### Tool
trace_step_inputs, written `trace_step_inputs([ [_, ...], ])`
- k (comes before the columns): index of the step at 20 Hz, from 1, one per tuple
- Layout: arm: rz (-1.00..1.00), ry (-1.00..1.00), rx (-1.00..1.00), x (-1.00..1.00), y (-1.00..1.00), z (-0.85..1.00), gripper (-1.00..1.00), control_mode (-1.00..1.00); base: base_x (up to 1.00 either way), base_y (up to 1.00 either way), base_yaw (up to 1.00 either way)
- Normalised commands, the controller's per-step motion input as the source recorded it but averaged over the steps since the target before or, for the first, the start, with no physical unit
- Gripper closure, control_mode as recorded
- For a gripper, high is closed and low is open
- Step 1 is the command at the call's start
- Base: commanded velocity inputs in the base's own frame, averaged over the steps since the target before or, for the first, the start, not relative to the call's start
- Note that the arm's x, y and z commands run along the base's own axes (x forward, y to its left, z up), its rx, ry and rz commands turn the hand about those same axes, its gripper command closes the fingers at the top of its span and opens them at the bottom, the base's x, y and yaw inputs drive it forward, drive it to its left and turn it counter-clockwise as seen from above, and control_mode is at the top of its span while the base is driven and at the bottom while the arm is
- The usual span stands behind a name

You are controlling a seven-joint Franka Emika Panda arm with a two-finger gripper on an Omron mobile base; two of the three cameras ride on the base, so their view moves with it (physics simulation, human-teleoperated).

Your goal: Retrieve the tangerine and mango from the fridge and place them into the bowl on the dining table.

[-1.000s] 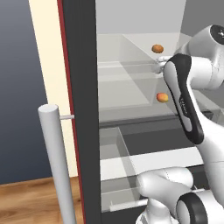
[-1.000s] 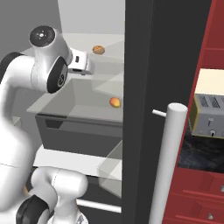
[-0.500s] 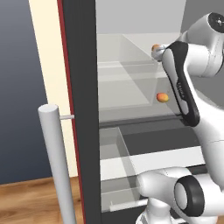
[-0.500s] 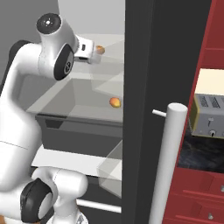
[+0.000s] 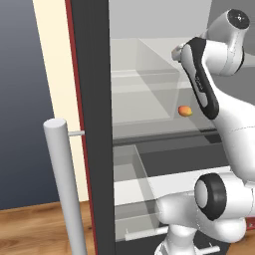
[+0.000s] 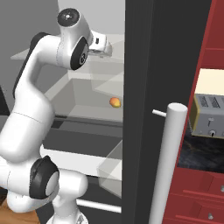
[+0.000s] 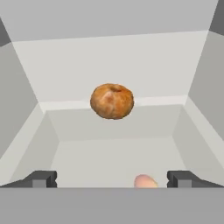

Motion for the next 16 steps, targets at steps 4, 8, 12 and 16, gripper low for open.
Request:
trace_step_inputs([
  [4,0.0,0.01,0.0,0.69,-0.12,0.0,-1.0,-1.0,0.0,0.0,0.0],
  [8,0.0,0.04,0.0,0.68,0.0,0.0,-1.0,-1.0,0.0,0.0,0.0],
  [12,0.0,0.03,0.0,0.71,0.0,0.0,-1.0,-1.0,0.0,0.0,0.0],
  [16,0.0,0.04,0.0,0.72,0.0,0.0,-1.0,-1.0,0.0,0.0,0.0],
])
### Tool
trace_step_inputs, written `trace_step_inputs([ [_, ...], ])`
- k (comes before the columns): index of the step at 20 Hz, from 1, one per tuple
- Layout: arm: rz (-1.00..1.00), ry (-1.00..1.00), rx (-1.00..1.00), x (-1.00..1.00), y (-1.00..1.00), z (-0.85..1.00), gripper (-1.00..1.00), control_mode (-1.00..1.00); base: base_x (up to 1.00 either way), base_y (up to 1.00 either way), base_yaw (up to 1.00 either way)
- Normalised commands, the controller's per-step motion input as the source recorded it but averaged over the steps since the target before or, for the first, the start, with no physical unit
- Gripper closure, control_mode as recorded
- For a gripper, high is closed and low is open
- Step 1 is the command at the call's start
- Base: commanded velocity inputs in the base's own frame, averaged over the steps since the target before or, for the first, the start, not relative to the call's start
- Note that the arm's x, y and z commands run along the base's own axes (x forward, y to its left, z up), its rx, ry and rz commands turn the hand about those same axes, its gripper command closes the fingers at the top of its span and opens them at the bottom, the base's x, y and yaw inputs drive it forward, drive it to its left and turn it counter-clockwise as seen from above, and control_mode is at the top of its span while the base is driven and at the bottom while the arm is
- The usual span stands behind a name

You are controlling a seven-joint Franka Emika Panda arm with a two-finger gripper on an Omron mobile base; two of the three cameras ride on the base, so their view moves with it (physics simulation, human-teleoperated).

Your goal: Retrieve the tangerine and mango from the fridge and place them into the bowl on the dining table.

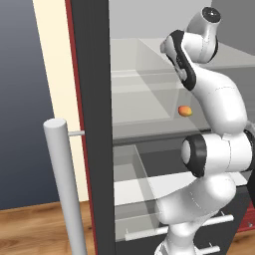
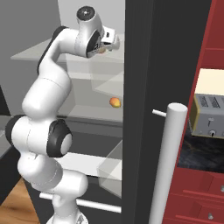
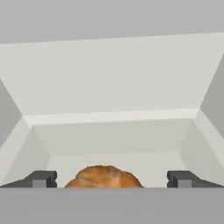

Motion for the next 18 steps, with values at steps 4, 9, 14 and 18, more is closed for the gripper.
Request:
trace_step_inputs([
  [4,-0.01,0.05,0.0,0.42,0.0,0.0,-1.0,-1.0,0.0,0.0,0.0],
  [9,-0.04,0.06,0.0,0.0,0.0,-0.05,-1.0,-1.0,0.0,0.0,0.0],
  [14,-0.04,0.02,0.0,0.0,0.0,-0.31,-1.0,-1.0,0.0,0.0,0.0],
  [18,-0.02,0.0,0.0,0.14,0.0,-0.3,-1.0,-1.0,0.0,0.0,0.0],
])
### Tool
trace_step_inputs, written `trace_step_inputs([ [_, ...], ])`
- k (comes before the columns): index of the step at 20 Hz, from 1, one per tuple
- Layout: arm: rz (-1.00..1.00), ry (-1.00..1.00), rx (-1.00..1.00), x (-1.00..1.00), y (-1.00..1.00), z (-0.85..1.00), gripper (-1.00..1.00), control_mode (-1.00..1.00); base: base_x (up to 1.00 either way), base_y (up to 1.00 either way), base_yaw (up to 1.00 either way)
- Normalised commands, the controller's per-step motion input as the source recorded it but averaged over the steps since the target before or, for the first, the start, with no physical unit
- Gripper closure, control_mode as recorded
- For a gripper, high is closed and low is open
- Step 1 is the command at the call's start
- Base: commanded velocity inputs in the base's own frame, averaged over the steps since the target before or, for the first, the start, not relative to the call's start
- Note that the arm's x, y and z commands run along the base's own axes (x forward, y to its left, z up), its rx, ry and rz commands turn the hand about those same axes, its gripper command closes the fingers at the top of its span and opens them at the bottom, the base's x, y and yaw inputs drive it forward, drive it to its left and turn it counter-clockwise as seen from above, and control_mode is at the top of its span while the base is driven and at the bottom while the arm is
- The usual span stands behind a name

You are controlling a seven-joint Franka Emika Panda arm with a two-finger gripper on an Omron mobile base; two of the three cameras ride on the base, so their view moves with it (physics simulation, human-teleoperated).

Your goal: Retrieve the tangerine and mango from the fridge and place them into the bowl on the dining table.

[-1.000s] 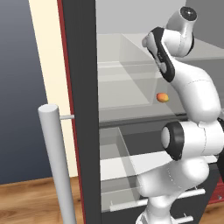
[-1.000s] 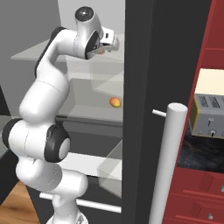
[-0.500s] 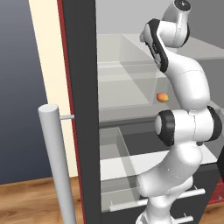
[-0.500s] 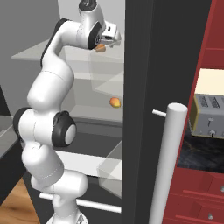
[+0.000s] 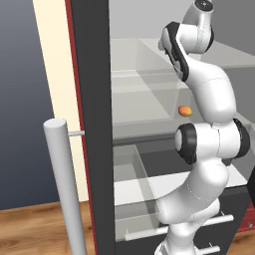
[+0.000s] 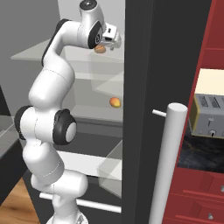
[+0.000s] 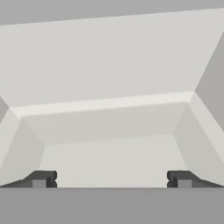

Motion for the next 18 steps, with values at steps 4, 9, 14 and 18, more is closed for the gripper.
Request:
trace_step_inputs([
  [4,-0.03,0.0,0.0,0.08,0.0,-0.36,-1.0,-1.0,0.0,0.0,0.0],
  [9,-0.06,0.05,0.0,0.01,0.0,-0.46,-1.0,-1.0,0.0,0.0,0.0],
  [14,-0.07,0.1,0.0,0.0,0.0,-0.59,-1.0,-1.0,0.0,0.0,0.0],
  [18,-0.03,0.03,0.0,0.0,0.0,-0.18,1.0,-1.0,0.0,0.0,0.0],
])
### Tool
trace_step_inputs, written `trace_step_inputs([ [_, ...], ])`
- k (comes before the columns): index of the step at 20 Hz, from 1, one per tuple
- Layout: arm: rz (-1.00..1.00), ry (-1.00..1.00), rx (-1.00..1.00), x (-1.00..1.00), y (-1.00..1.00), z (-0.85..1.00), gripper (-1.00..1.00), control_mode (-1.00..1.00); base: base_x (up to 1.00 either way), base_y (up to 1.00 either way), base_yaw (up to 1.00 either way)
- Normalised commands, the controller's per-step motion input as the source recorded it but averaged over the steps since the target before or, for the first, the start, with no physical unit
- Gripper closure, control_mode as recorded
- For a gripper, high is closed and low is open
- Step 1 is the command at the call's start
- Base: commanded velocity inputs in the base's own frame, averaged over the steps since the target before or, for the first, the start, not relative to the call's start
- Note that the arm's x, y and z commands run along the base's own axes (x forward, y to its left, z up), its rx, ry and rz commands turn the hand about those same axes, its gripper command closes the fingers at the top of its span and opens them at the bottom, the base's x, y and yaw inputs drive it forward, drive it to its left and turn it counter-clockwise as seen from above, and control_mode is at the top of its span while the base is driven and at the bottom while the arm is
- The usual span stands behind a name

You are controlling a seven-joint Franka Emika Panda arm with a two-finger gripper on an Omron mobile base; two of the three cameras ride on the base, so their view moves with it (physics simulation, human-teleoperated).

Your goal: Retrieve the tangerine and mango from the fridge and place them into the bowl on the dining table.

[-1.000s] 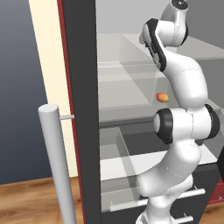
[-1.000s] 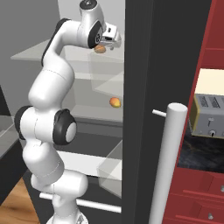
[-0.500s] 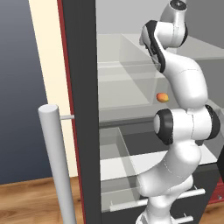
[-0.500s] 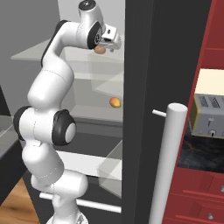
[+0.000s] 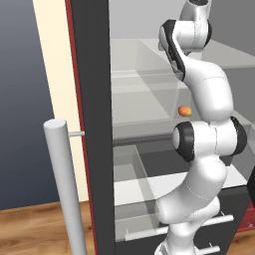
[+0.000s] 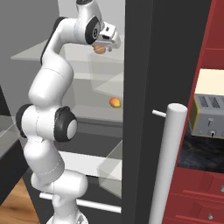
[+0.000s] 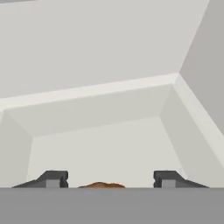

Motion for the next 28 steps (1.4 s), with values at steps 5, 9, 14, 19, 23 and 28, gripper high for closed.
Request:
trace_step_inputs([
  [5,0.0,0.0,0.0,-0.18,0.0,-0.09,1.0,-1.0,0.0,0.0,0.0],
  [9,0.0,0.09,0.0,-0.97,0.0,-0.77,1.0,-1.0,0.0,0.0,0.0],
  [14,0.01,-0.05,0.0,-1.0,0.05,-0.61,1.0,-1.0,0.0,0.0,0.0],
  [19,0.05,-0.19,0.0,-1.0,0.03,-0.31,1.0,-1.0,0.0,0.0,0.0],
  [23,0.07,-0.01,0.0,-1.0,0.0,0.03,1.0,-1.0,0.0,0.0,0.0],
  [28,0.04,0.04,0.0,-1.0,-0.14,0.47,1.0,-1.0,0.0,0.0,0.0],
])
